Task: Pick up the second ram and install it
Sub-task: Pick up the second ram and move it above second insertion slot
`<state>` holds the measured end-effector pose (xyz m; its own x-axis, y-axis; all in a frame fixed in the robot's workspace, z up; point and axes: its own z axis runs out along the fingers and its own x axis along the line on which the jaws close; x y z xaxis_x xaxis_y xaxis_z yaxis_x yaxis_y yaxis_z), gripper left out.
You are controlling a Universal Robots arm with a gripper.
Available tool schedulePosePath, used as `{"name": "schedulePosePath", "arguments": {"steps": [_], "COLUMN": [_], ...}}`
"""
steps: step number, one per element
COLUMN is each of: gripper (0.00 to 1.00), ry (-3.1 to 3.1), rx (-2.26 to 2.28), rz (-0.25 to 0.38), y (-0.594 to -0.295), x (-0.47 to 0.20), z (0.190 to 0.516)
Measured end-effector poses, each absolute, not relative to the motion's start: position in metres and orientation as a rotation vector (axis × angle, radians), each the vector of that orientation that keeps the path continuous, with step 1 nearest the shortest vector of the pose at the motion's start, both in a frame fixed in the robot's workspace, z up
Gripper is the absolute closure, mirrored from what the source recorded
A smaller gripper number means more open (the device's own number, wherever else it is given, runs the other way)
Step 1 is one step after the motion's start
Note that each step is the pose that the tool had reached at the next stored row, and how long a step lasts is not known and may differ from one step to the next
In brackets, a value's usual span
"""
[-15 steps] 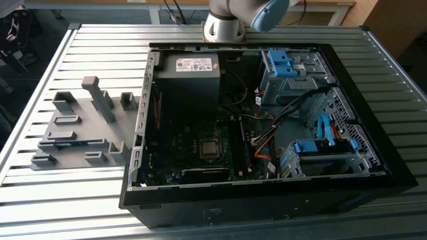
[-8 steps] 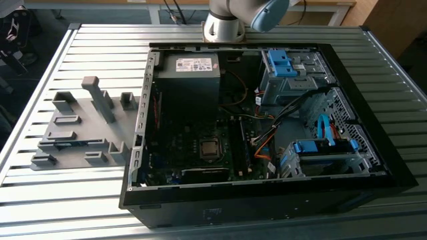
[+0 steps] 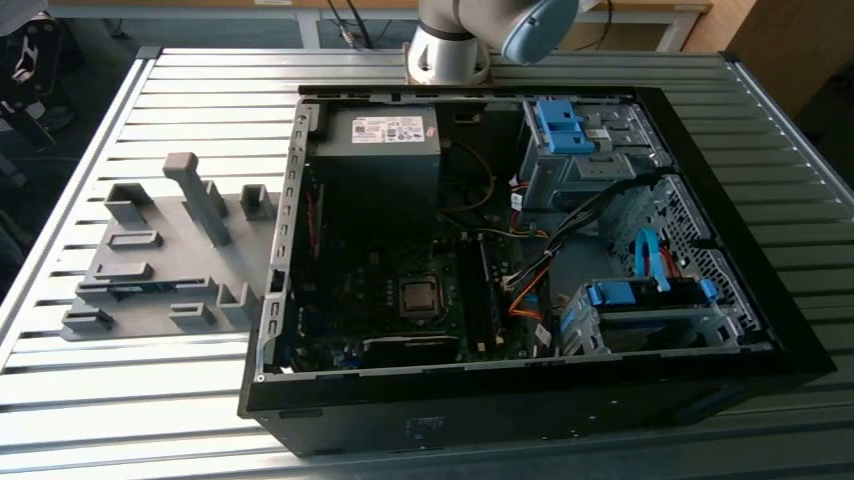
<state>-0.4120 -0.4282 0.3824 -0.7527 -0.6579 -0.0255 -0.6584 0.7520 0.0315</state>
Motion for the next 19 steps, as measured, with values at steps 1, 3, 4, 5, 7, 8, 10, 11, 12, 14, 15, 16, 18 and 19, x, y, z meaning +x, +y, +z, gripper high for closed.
{"name": "schedulePosePath", "arguments": {"steps": [1, 3, 4, 5, 7, 8, 10, 11, 12, 14, 15, 16, 18, 19], "gripper": [0.89, 0.89, 0.89, 0.89, 0.89, 0.89, 0.89, 0.89, 0.89, 0.89, 0.89, 0.89, 0.89, 0.89], "ry": [2.926, 2.918, 2.916, 2.913, 2.908, 2.905, 2.899, 2.897, 2.895, 2.890, 2.888, 2.886, 2.882, 2.880], "rx": [-1.108, -1.127, -1.134, -1.141, -1.156, -1.164, -1.178, -1.183, -1.189, -1.200, -1.206, -1.211, -1.221, -1.226], "rz": [0.060, 0.060, 0.060, 0.060, 0.060, 0.061, 0.061, 0.061, 0.061, 0.061, 0.061, 0.061, 0.061, 0.061], "y": [-0.4282, -0.4282, -0.4282, -0.4283, -0.4283, -0.4283, -0.4283, -0.4283, -0.4283, -0.4284, -0.4284, -0.4284, -0.4284, -0.4284], "x": [-0.4120, -0.4120, -0.4120, -0.4120, -0.4120, -0.4120, -0.4120, -0.4120, -0.4120, -0.4120, -0.4120, -0.4120, -0.4120, -0.4120], "z": [0.3824, 0.3824, 0.3824, 0.3824, 0.3824, 0.3824, 0.3824, 0.3824, 0.3824, 0.3824, 0.3824, 0.3824, 0.3824, 0.3824]}}
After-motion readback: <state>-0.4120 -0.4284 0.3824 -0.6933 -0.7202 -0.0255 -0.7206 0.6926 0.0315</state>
